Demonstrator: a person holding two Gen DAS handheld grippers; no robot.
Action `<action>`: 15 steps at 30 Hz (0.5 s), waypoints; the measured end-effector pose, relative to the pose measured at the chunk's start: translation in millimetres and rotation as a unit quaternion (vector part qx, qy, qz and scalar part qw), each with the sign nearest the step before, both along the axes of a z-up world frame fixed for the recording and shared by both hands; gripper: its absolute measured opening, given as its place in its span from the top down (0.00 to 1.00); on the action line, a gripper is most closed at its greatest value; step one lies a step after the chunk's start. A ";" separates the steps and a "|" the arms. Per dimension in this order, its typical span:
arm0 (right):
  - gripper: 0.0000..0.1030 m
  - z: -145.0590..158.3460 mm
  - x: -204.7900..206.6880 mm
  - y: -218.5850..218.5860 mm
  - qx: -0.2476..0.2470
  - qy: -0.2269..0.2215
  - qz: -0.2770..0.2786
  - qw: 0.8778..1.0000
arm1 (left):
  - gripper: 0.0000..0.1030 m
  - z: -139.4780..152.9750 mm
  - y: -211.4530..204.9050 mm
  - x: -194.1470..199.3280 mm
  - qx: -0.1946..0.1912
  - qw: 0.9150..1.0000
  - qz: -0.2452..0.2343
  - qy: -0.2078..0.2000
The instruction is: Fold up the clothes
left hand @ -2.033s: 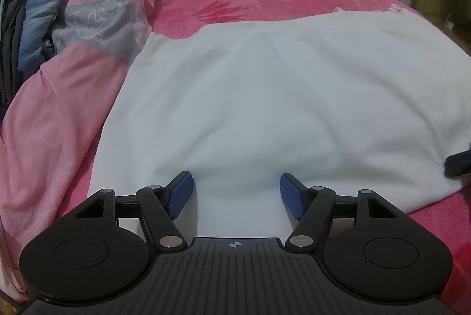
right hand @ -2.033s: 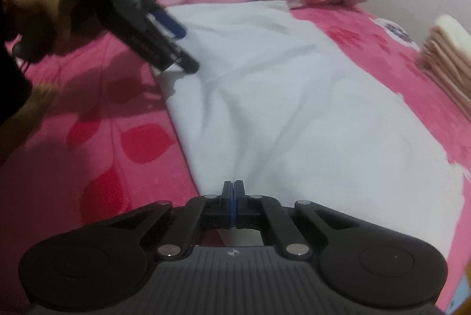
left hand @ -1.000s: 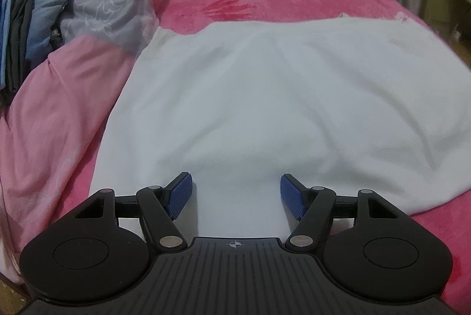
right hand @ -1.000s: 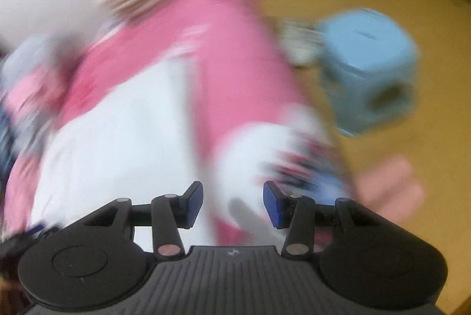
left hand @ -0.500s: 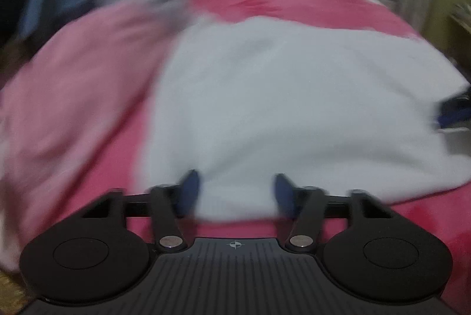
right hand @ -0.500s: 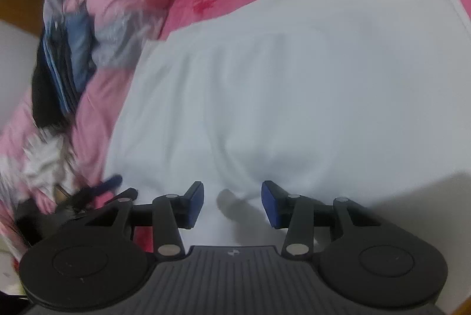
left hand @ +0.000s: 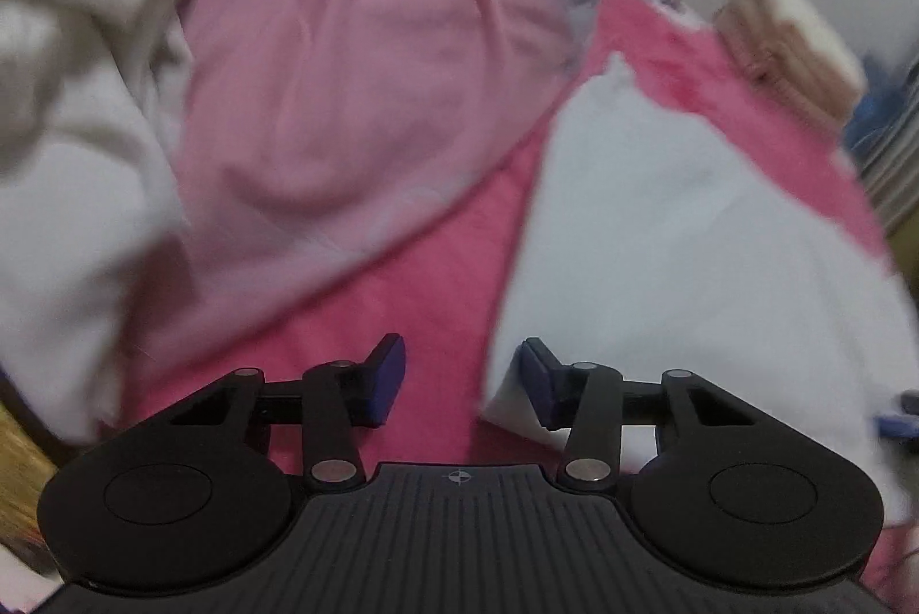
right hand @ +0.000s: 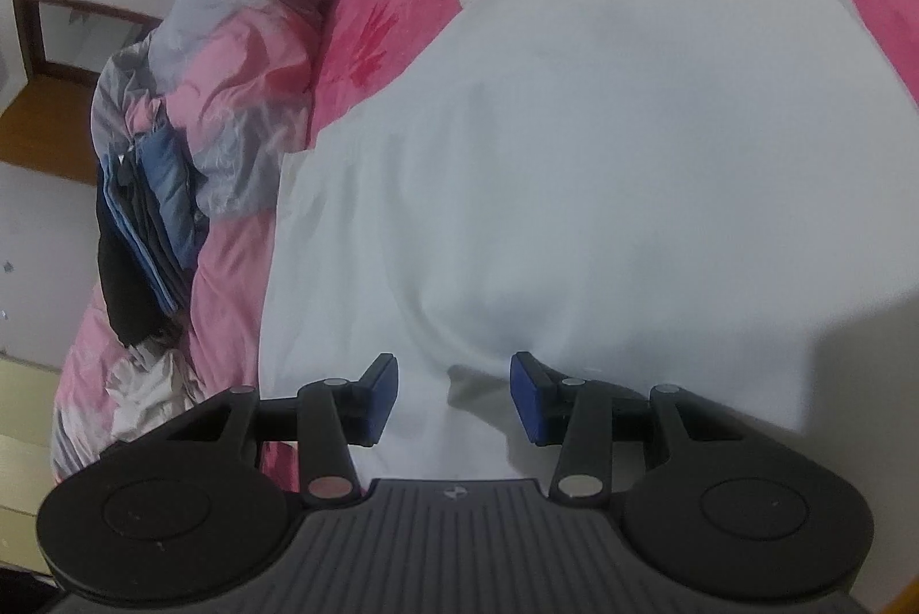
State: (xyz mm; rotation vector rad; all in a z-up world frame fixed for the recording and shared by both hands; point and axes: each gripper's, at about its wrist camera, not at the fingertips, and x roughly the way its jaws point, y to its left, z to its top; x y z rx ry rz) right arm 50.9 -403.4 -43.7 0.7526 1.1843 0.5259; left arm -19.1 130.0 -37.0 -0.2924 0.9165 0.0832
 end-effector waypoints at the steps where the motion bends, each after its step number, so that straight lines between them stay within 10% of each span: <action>1: 0.56 6.1 -1.0 2.2 -0.016 -0.012 0.005 1.000 | 0.56 7.5 -1.7 -0.4 0.021 1.000 0.002 -0.011; 4: 0.55 27.5 -5.0 15.6 -0.069 -0.064 0.034 0.995 | 0.54 32.3 -18.3 2.0 0.086 0.993 -0.029 -0.071; 8: 0.55 49.6 -2.1 63.0 -0.114 -0.155 0.109 0.975 | 0.52 39.4 -61.7 28.7 0.056 0.982 -0.130 -0.123; 15: 0.58 37.2 4.4 94.7 -0.186 -0.239 0.154 0.940 | 0.55 -11.7 -107.9 73.0 0.042 0.984 -0.164 -0.064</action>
